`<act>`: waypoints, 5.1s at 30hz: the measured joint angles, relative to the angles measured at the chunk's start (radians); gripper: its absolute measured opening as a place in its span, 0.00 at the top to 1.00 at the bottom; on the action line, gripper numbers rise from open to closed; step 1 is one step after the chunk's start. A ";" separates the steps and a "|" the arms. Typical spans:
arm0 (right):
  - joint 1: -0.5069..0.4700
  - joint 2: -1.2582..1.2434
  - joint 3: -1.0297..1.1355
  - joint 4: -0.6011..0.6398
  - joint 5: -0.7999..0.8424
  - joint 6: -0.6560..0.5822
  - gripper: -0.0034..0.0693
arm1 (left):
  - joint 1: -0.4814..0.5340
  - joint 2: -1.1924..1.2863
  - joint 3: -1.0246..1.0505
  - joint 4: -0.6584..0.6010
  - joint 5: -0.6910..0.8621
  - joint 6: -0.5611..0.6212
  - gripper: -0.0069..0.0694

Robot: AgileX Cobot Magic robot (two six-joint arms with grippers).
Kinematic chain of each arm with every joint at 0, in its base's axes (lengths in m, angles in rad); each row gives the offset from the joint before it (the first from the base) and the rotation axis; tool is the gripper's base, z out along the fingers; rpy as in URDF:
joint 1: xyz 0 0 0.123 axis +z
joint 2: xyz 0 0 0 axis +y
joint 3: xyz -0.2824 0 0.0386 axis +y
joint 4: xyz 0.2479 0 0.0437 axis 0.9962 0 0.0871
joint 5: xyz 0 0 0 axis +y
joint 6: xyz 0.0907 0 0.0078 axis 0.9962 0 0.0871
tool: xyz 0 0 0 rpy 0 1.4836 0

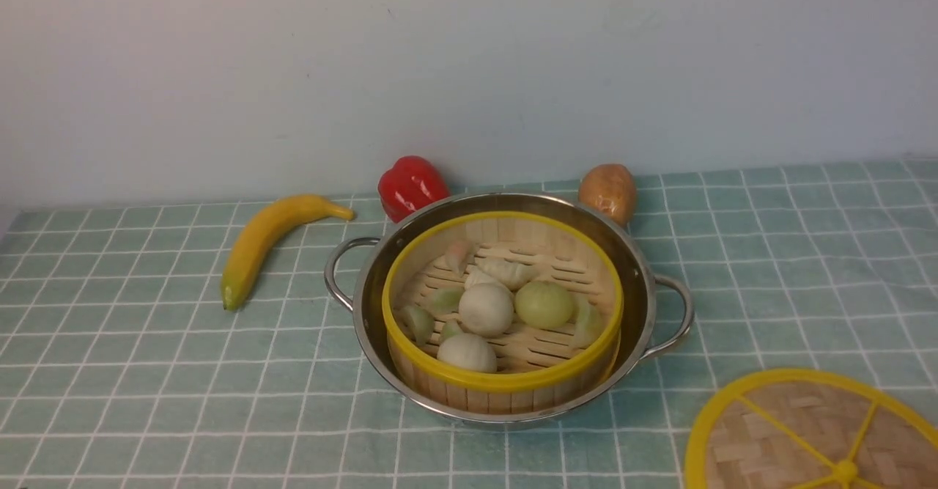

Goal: Place the steamer in the pot on the blue tablecloth, and put the lid on the steamer.
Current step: 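Move the gripper down to the bamboo steamer lid and grasp its center knob, then place the bamboo steamer lid onto the steamer basket in the pot with the right gripper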

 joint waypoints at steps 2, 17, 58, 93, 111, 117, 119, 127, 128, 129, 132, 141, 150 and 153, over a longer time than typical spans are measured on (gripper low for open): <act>0.000 0.000 0.000 0.000 0.000 0.000 0.62 | 0.000 0.000 0.013 0.005 -0.002 0.001 0.62; 0.000 0.000 0.000 0.000 0.000 0.000 0.62 | 0.000 -0.002 0.058 0.005 -0.053 0.001 0.60; 0.000 0.204 -0.499 0.114 0.326 -0.020 0.62 | 0.000 -0.002 0.058 0.005 -0.053 0.001 0.59; 0.052 1.418 -0.879 0.203 0.814 -0.381 0.58 | 0.000 -0.002 0.058 0.005 -0.053 0.006 0.59; 0.240 1.583 -0.880 -0.072 0.676 -0.181 0.58 | 0.000 -0.002 0.058 0.005 -0.053 0.007 0.59; 0.240 1.609 -0.880 -0.072 0.678 -0.175 0.61 | 0.000 -0.002 0.058 0.005 -0.053 0.007 0.59; 0.240 1.617 -0.880 -0.061 0.679 -0.175 0.65 | 0.000 -0.002 0.058 0.005 -0.053 0.007 0.59; 0.240 1.627 -0.887 -0.056 0.681 -0.166 0.75 | 0.000 -0.002 0.058 0.005 -0.053 0.007 0.59; 0.240 1.626 -0.887 -0.050 0.678 -0.163 0.75 | 0.000 -0.002 0.058 0.005 -0.053 0.007 0.59; 0.240 1.625 -0.887 -0.048 0.674 -0.163 0.75 | 0.000 -0.002 0.058 0.005 -0.053 0.007 0.59; 0.240 1.602 -0.887 -0.044 0.660 -0.145 0.75 | 0.000 -0.002 0.058 0.005 -0.053 0.007 0.59; 0.240 1.354 -0.890 -0.095 0.647 -0.103 0.75 | 0.000 -0.002 0.058 0.005 -0.053 0.007 0.59; 0.240 1.237 -1.062 0.169 0.628 -0.323 0.75 | 0.000 -0.002 0.058 0.005 -0.053 0.007 0.59; 0.240 1.271 -1.129 0.340 0.620 -0.473 0.75 | 0.000 -0.002 0.058 0.005 -0.053 0.007 0.59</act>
